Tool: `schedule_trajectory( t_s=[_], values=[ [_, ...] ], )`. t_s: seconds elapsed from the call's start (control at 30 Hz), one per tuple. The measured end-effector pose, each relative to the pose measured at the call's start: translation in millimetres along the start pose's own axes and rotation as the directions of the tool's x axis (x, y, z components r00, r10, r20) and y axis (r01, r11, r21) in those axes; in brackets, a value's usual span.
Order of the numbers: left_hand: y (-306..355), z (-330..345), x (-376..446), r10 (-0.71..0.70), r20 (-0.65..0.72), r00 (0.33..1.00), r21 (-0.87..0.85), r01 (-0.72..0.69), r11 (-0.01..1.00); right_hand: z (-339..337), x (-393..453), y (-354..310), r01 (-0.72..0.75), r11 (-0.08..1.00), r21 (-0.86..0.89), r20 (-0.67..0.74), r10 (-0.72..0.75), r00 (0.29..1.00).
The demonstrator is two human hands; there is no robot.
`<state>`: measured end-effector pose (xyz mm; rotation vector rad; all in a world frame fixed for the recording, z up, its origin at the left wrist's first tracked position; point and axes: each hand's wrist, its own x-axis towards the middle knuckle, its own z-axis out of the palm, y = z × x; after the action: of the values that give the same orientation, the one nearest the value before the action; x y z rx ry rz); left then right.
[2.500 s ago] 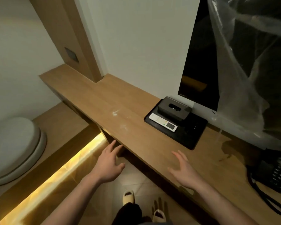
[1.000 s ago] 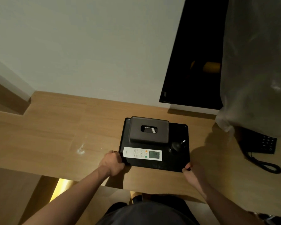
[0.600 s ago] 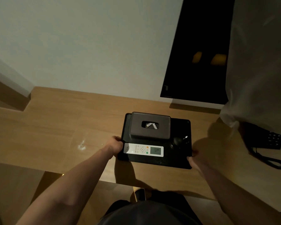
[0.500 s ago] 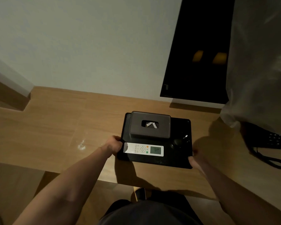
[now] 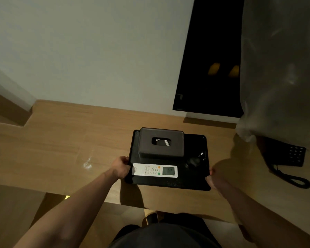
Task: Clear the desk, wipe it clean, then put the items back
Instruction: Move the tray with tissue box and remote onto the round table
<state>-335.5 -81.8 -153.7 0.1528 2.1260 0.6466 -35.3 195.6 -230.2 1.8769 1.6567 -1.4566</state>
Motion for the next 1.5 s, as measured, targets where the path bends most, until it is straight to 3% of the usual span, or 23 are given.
schedule_trajectory(
  t_s=[0.17, 0.33, 0.5, 0.83, 1.07, 1.5],
  values=[
    [-8, -3, -30, 0.006, -0.020, 1.000, -0.087, -0.008, 0.996, -3, -19, -2, 0.054, 0.995, 0.088, -0.133, -0.042, 0.990],
    [-20, -10, -51, 0.047, -0.046, 0.998, -0.141, -0.053, 0.989, -14, -64, -6, 0.144, 0.986, -0.079, -0.095, -0.152, 0.984],
    [-49, -16, -76, 0.088, -0.060, 0.994, -0.162, -0.097, 0.982, -18, -103, 12, 0.205, 0.972, -0.113, 0.005, -0.205, 0.979],
    [-79, 1, -172, 0.127, -0.148, 0.981, -0.177, -0.153, 0.972, -44, -154, 43, 0.300, 0.947, -0.115, 0.044, -0.297, 0.954],
    [-97, 65, -250, 0.143, -0.218, 0.965, -0.168, -0.182, 0.969, -98, -188, 100, 0.355, 0.929, -0.107, 0.101, -0.345, 0.933],
    [-135, 202, -412, 0.140, -0.179, 0.974, -0.187, -0.173, 0.967, -208, -262, 250, 0.422, 0.897, -0.135, 0.147, -0.403, 0.903]
  ],
)
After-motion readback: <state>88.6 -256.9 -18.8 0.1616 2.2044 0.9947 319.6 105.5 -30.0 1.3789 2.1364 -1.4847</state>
